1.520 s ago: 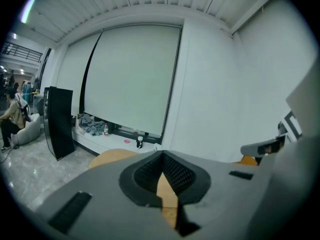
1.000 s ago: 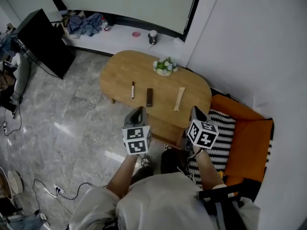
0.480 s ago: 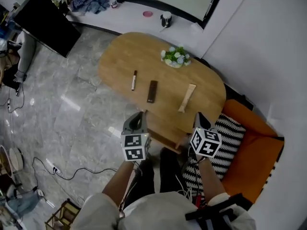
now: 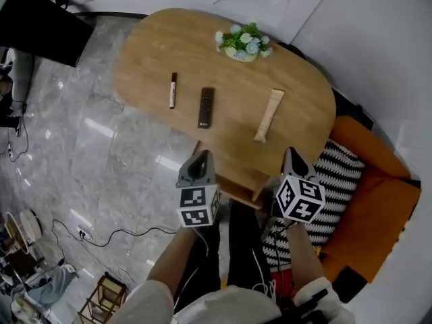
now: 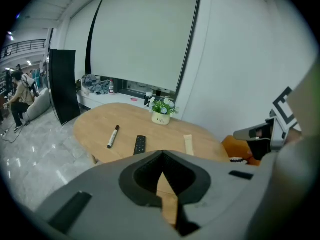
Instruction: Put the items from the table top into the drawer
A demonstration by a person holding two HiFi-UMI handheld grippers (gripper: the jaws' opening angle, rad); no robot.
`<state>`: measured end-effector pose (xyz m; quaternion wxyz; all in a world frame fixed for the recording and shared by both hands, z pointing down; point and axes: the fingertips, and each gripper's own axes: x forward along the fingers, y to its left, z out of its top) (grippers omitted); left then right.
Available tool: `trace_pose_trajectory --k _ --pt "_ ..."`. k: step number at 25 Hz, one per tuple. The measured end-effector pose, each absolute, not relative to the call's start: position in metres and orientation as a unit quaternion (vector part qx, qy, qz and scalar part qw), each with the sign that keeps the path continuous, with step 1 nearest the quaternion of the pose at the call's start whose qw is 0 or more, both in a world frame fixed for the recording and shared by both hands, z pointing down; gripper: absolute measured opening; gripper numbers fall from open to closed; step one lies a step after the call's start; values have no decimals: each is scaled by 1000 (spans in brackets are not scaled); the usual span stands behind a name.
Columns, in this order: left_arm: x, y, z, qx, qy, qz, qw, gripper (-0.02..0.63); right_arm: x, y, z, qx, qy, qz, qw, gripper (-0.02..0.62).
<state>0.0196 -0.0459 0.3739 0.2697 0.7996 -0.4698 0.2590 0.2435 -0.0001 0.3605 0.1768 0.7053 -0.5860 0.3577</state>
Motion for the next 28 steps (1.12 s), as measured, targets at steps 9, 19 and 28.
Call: trace_pose_trajectory --k 9,19,28 --pt "53 -55 414 806 -452 265 275 6 256 -2 400 703 -578 373 180 -8" --pt "115 -66 449 818 -416 279 283 8 295 9 425 705 -560 394 183 -8" --pt "182 -79 487 830 -374 304 282 44 343 21 454 708 -543 409 191 -8"
